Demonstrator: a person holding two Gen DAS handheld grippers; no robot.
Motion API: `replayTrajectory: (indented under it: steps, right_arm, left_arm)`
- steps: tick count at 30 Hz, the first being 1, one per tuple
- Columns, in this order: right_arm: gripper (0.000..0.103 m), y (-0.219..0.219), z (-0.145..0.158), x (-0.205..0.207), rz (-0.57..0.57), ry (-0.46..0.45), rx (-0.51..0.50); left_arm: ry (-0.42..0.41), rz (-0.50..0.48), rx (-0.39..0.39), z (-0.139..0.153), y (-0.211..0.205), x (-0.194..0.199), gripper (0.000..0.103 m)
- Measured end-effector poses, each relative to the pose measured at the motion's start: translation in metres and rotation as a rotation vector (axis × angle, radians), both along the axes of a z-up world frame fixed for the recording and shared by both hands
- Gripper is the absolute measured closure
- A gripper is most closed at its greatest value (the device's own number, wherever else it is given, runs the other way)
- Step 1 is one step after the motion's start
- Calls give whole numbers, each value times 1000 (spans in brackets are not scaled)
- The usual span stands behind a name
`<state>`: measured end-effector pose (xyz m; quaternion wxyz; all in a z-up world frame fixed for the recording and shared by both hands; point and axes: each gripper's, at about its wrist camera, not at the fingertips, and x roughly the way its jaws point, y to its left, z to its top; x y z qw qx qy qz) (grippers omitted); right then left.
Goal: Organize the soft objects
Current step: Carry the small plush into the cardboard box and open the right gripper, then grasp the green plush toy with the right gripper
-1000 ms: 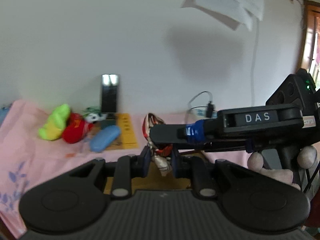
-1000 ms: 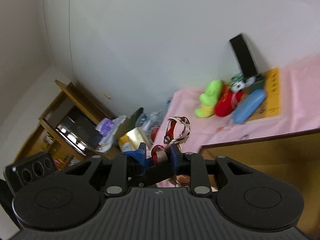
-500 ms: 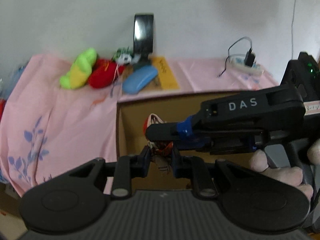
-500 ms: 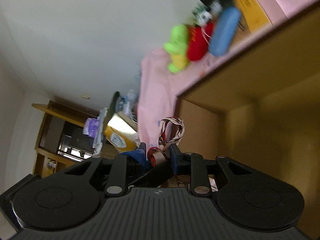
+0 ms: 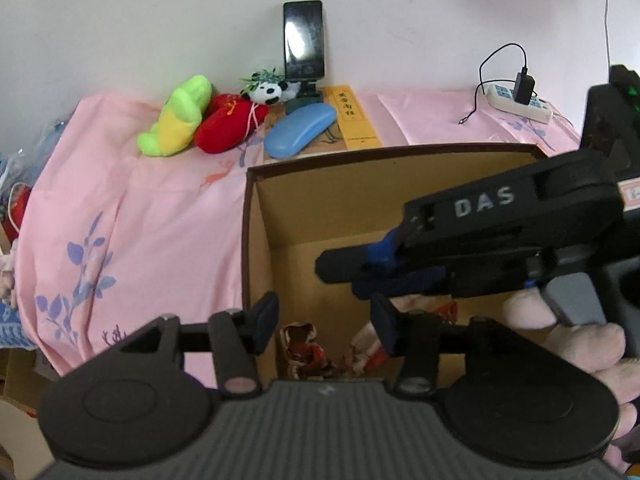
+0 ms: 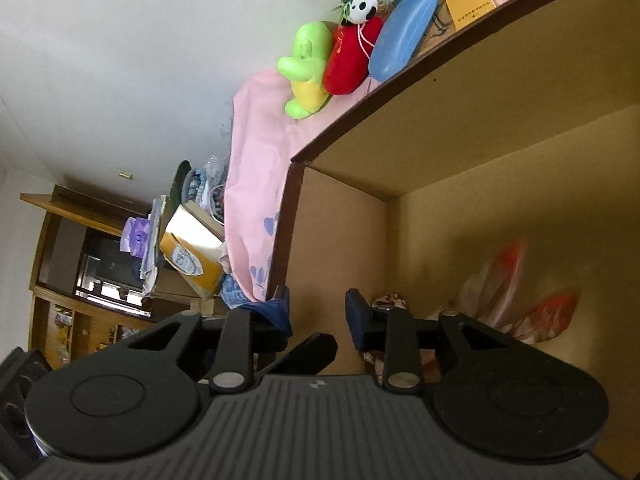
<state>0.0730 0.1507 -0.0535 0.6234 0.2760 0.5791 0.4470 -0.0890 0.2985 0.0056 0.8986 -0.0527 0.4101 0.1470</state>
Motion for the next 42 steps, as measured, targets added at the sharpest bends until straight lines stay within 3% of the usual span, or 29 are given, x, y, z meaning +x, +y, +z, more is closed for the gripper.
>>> replayTrajectory:
  steps: [4,11,19,25,42]
  right_arm:
    - [88,-9,7,-2,-15,-35,7]
    - [88,-44,29,-7,-77,-105,20]
    - [87,-117,46,-13,-186,-195,-10]
    - [87,-178,46,-11,-285,-211,-47]
    - [86,-309,33,-17,-410,-269,-275]
  left_arm:
    - [-20,8,-15,7,-8,-4,52]
    - [-56,-67,-34,20,-47,0,50]
    - [-78,-210,-72,28,-113,17,48]
    - [-89,-316,-111,30,-164,37,47]
    - [-61,-544,-217,7,-279,65,44]
